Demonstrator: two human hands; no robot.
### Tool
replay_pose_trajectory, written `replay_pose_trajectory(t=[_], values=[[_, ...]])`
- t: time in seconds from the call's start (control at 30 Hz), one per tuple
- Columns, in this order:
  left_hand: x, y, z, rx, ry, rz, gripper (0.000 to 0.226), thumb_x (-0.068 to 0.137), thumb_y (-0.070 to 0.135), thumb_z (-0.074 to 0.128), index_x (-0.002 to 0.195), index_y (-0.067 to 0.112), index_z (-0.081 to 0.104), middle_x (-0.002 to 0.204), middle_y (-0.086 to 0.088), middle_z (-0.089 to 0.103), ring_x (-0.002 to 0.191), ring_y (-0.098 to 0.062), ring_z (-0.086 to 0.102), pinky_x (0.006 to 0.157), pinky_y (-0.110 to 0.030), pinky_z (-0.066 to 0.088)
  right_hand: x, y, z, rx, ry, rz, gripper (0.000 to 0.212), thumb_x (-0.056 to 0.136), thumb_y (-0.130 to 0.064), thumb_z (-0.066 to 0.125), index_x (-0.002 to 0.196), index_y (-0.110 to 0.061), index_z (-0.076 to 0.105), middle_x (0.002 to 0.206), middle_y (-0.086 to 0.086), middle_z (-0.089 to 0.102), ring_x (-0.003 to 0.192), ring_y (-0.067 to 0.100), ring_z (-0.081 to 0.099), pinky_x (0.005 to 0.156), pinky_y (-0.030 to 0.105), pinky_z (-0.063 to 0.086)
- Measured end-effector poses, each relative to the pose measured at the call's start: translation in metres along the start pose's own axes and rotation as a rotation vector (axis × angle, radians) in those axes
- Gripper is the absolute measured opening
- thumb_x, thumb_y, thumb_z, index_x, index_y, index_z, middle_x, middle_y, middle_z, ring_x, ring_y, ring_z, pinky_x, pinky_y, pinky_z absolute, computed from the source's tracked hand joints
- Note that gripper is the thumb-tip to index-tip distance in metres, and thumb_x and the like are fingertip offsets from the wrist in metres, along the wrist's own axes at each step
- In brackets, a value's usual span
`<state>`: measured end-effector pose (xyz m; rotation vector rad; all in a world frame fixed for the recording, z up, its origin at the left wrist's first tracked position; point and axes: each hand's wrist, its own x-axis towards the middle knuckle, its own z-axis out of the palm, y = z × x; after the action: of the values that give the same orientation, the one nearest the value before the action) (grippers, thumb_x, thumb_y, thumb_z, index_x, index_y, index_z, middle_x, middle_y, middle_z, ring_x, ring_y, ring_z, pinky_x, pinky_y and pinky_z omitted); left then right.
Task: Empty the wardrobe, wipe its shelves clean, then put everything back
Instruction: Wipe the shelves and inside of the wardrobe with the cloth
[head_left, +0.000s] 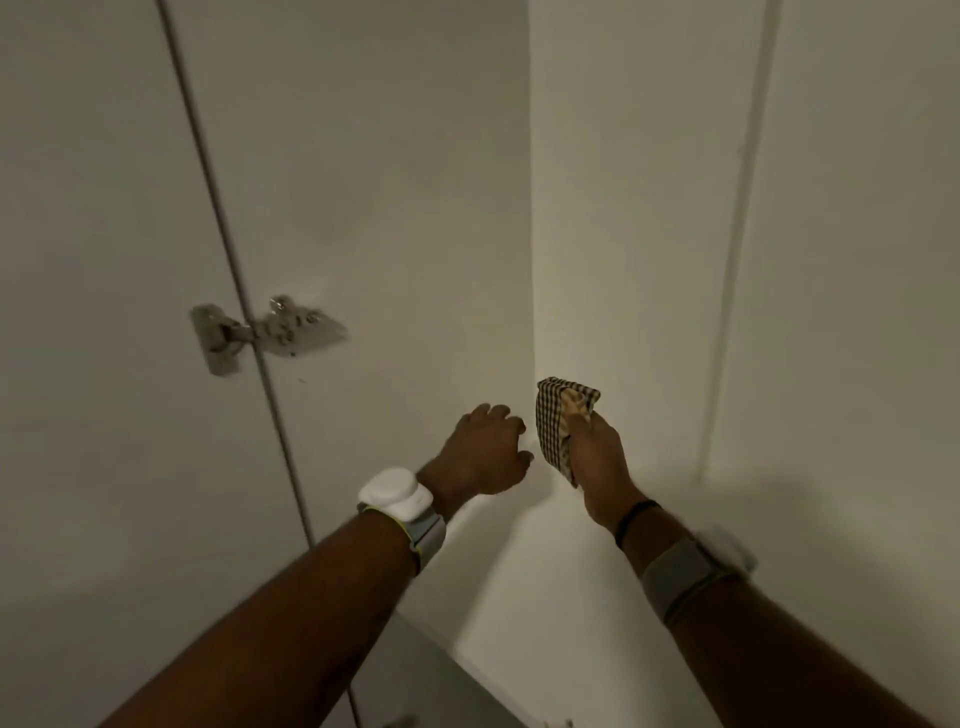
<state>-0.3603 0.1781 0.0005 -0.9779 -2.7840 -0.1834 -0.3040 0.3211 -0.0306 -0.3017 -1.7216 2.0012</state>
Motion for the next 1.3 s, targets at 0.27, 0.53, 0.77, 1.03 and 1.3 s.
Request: replay_pose_trajectory(t=[0.27,0.53,0.77,1.03,1.3], values=[[0.011,-0.073,-0.211,0.369,0.365,-0.022,0.053,0.098,0.04,0.049,0.144,0.014,0.049,0.16,-0.015,0.031,0.151,-0.037,0.017,0.122,-0.047,0.017,0.05,-0.139,0.156,0.116,-0.135,-0.276,0.042,0.104,-0.043,0.048,0.138,-0.021,0.059,0.129,-0.001,0.066,0.115,0.018,0.063,0.107,0.041,0.049],[-0.011,-0.104,-0.374,0.735,0.628,-0.107,0.052,0.094,0.034,0.05,0.141,0.011,0.051,0.157,-0.018,0.031,0.151,-0.039,0.013,0.123,-0.054,0.009,0.06,-0.295,0.254,0.234,-0.018,-0.646,0.037,0.107,-0.034,0.044,0.14,-0.021,0.055,0.13,-0.007,0.061,0.118,0.013,0.058,0.099,0.025,0.044],[-0.024,-0.128,-0.473,0.934,0.812,-0.169,0.056,0.089,0.036,0.051,0.139,0.01,0.051,0.148,-0.017,0.039,0.144,-0.04,0.024,0.12,-0.049,0.022,0.068,-0.426,0.319,0.053,-0.065,-1.085,0.056,0.098,-0.055,0.043,0.146,-0.028,0.049,0.145,-0.006,0.055,0.132,0.013,0.052,0.113,0.041,0.042],[-0.017,-0.14,-0.487,1.002,0.855,-0.082,0.071,0.091,0.044,0.051,0.152,0.013,0.033,0.149,-0.011,0.039,0.141,-0.033,0.03,0.122,-0.048,0.019,0.093,-0.458,0.348,-0.165,-0.122,-1.161,0.061,0.096,-0.06,0.042,0.146,-0.026,0.048,0.147,0.003,0.051,0.137,0.022,0.047,0.114,0.046,0.039],[0.006,-0.14,-0.518,1.053,0.803,-0.108,0.065,0.099,0.051,0.036,0.154,0.018,0.031,0.163,-0.014,0.019,0.152,-0.034,0.013,0.124,-0.05,0.01,0.144,-0.487,0.328,-0.307,-0.063,-1.216,0.059,0.103,-0.055,0.038,0.155,-0.027,0.035,0.159,0.003,0.038,0.145,0.023,0.036,0.118,0.043,0.032]])
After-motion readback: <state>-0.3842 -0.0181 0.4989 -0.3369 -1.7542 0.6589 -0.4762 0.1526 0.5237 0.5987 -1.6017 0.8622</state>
